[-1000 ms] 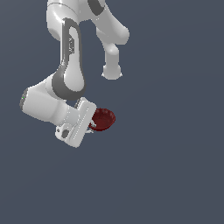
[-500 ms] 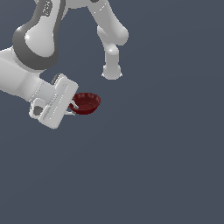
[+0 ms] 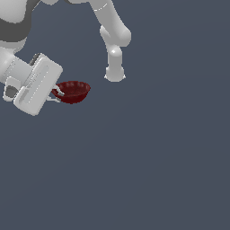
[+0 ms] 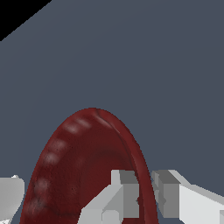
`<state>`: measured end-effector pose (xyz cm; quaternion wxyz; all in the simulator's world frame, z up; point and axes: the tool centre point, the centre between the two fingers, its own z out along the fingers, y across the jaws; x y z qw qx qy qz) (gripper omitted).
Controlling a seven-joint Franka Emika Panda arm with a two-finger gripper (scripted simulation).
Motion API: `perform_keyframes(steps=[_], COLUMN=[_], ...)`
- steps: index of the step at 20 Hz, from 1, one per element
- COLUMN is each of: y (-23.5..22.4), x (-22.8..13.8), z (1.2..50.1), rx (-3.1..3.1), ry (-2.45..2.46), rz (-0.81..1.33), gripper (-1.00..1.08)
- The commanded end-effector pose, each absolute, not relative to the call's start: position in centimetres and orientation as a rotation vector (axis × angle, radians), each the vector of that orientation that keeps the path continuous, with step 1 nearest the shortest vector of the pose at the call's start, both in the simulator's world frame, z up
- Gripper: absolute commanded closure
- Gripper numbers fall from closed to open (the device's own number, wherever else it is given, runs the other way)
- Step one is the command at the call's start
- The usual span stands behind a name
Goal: Pick up the object and move it to a goal position.
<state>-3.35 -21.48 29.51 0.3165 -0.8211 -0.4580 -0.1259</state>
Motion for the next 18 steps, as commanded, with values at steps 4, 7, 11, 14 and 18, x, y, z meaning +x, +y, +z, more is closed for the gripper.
perform_keyframes(steps=[4,7,11,14,18], y=[-22.8,-23.1,-23.0,-22.5,-22.1], x=[-3.9,-4.0,-4.0,-4.1,-4.1], z=[31.3,31.5,31.6,32.8,33.8], rx=[-2.16,-2.16,-2.16,-2.16,-2.16], ry=[-1.208,-1.208,-1.206,-1.206,-1.206], rz=[-0.333,-0.333,-0.332,-0.332,-0.332], gripper=[1.08,1.08,1.08,1.08,1.08])
